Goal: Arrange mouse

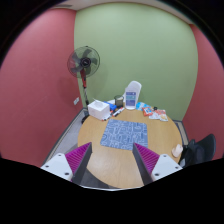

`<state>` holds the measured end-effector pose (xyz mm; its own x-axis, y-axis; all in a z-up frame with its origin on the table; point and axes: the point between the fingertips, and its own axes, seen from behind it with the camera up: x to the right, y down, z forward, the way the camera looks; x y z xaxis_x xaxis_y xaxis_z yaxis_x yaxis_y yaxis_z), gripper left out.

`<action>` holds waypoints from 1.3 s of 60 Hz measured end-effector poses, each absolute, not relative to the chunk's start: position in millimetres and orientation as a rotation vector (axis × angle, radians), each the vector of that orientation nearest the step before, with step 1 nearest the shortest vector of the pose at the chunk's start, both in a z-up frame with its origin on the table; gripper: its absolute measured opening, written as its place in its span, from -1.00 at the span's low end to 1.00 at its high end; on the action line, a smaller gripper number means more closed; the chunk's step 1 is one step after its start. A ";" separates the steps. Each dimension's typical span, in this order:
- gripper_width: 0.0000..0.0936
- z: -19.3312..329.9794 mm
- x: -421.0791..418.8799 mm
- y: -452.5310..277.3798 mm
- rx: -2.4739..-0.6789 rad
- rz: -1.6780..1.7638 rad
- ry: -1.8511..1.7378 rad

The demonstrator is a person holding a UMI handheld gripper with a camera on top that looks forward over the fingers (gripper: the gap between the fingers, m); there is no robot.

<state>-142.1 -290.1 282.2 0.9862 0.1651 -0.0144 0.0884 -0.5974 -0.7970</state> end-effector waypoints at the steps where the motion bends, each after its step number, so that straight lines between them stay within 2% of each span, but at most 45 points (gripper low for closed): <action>1: 0.77 280.7 -140.7 -291.5 -2.221 0.106 -0.170; 6: 0.77 265.8 -126.8 -299.6 -2.249 0.101 -0.146; 7: 0.77 246.9 -108.3 -295.4 -2.245 0.110 -0.150; 15: 0.77 208.7 -60.7 -304.6 -2.294 0.102 -0.109; 25: 0.77 135.8 28.5 -314.3 -2.320 0.040 -0.074; 38: 0.77 75.0 142.3 -290.3 -2.309 0.005 -0.007; 49: 0.77 42.6 217.6 -235.9 -2.270 -0.038 0.028; 60: 0.78 18.5 258.1 -188.2 -2.280 0.004 0.166; 78: 0.77 0.5 272.2 -133.0 -2.274 0.047 0.232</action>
<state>272.2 -133.0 0.5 0.9823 -0.1513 -0.1105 -0.1825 -0.6389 -0.7474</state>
